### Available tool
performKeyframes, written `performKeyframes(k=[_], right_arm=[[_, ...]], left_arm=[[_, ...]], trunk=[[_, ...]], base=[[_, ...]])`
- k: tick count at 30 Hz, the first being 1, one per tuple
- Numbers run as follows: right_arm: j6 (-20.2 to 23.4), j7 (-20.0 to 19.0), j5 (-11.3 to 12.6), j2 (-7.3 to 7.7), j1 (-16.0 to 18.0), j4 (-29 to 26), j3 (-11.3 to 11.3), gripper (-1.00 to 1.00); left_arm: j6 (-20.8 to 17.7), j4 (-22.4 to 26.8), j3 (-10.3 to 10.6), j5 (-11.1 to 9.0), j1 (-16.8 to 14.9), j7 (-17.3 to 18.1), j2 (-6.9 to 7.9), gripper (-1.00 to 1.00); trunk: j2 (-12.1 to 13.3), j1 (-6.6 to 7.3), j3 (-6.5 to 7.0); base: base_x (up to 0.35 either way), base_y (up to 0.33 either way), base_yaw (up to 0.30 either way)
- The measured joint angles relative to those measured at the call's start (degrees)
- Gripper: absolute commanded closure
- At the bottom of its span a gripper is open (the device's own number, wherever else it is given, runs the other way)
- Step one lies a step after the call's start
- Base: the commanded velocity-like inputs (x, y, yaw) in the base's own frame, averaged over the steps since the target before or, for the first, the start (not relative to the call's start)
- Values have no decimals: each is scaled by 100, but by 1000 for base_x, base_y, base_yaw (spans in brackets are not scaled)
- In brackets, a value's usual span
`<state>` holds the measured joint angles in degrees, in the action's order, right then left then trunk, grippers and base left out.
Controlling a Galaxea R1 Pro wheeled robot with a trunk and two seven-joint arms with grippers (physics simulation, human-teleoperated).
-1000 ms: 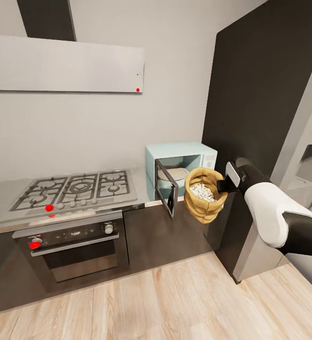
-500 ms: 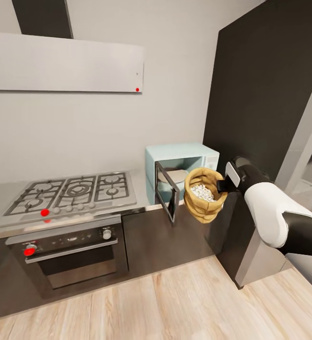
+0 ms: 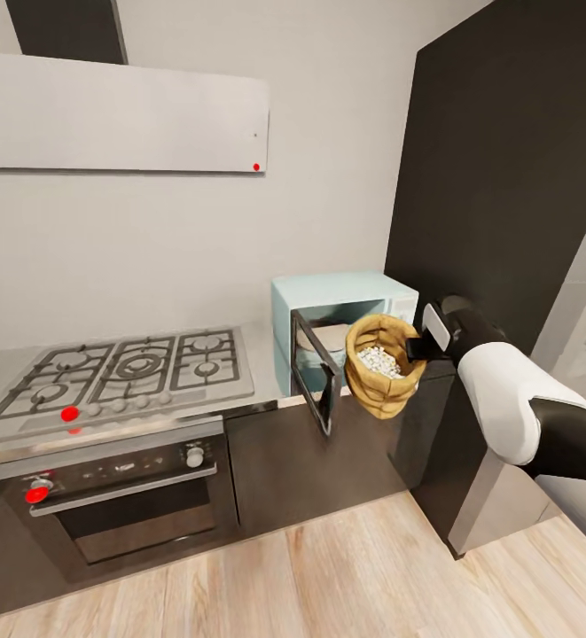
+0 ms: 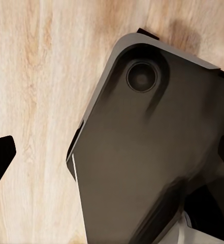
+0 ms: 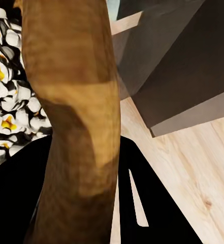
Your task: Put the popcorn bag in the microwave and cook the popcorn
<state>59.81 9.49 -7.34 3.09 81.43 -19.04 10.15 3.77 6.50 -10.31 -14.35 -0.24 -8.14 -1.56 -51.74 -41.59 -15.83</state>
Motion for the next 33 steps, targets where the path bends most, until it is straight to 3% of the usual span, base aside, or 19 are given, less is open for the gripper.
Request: performKeyframes(k=[1, 3, 6, 15, 22, 33], right_arm=[[-1, 0, 14, -27, 0, 0, 2, 100], [-7, -5, 73, -242, 0, 1, 9, 100], [-1, -5, -42, -430, 1, 1, -11, 100], [-1, 2, -33, -379, 16, 3, -10, 100], [-1, 4, -37, -366, 342, 17, -16, 100], [-1, 32, -36, -389, 379, 20, -53, 100]], left_arm=[[0, 0, 0, 0, 0, -1, 0, -100], [0, 5, 0, 0, -1, -4, -8, -100], [0, 9, -3, -1, 0, -4, -9, -100], [0, 9, 0, -1, 0, -4, -9, -100], [0, 17, -2, -2, 0, -4, -9, -100], [0, 17, -6, -2, 0, -5, -9, -100]], trunk=[[0, 0, 0], [0, 0, 0], [0, 0, 0], [0, 0, 0], [0, 0, 0], [0, 0, 0]], base=[[0, 0, 0], [0, 0, 0], [0, 0, 0], [0, 0, 0], [0, 0, 0], [0, 0, 0]])
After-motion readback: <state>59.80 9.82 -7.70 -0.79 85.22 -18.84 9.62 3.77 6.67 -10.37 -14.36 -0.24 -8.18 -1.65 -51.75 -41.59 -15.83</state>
